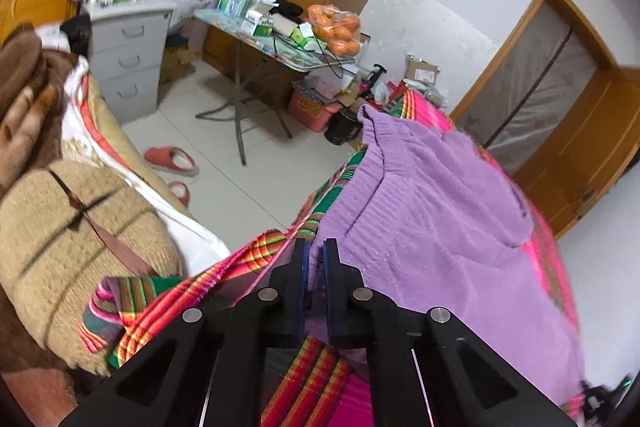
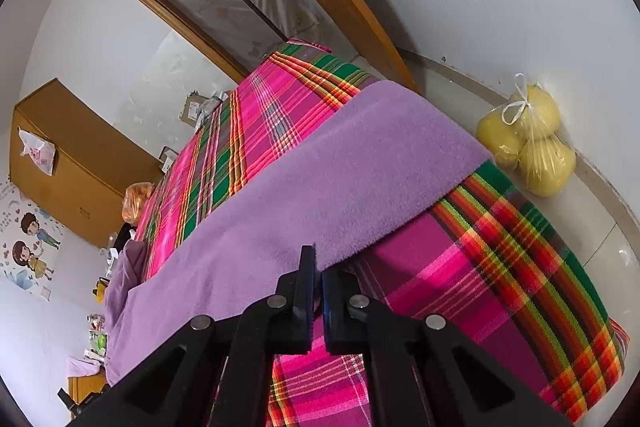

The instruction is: Fold clothes

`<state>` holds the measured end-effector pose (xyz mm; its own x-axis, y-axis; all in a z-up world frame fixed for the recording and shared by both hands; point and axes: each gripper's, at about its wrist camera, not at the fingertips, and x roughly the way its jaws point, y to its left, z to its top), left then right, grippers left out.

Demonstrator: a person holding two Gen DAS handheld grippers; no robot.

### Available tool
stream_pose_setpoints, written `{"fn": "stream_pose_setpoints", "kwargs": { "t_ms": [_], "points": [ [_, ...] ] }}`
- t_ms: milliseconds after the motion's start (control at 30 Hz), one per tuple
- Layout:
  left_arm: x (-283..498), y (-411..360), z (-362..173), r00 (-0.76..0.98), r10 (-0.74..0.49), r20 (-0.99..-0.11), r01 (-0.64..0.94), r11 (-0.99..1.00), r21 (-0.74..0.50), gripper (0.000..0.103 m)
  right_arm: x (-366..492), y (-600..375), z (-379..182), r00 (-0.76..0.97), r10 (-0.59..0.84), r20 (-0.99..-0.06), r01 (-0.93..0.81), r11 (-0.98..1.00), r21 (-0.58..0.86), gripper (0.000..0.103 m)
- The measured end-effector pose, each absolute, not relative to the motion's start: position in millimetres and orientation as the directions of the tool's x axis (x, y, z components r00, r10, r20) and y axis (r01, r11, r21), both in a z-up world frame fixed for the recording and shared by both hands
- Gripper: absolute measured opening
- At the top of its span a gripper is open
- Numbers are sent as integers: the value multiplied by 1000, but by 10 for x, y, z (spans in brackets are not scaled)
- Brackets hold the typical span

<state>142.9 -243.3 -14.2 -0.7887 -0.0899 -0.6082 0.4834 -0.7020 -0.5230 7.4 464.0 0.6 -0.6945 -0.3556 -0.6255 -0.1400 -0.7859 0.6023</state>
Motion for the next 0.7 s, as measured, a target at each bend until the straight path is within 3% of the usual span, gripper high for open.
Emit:
{"fn": "stream_pose_setpoints", "kwargs": {
  "t_ms": [100,233,400,600,700],
  "points": [
    [1557,-2554,-164,-806,-39,-591,472,-644,-602,8,65,4649,-6,-690,-359,-629,-142,-785,603,3],
    [1718,-2472,-119,-813,-17,-583,453,-647,-613,23,46,4636,-8,-685,-358,-634,-142,-788,599,3],
    [1784,-2378,-154,-803,22,-595,446,-640,-626,25,30,4622,-10,-682,-357,-638,-143,-790,596,3],
    [1653,-2361,-199,-818,57,-572,422,-617,-664,37,53,4637,-26,-685,-363,-631,-144,-782,606,4],
    [1591,-2354,-215,-832,56,-553,410,-610,-678,37,71,4656,-35,-687,-370,-625,-146,-772,618,4]
  ]
}}
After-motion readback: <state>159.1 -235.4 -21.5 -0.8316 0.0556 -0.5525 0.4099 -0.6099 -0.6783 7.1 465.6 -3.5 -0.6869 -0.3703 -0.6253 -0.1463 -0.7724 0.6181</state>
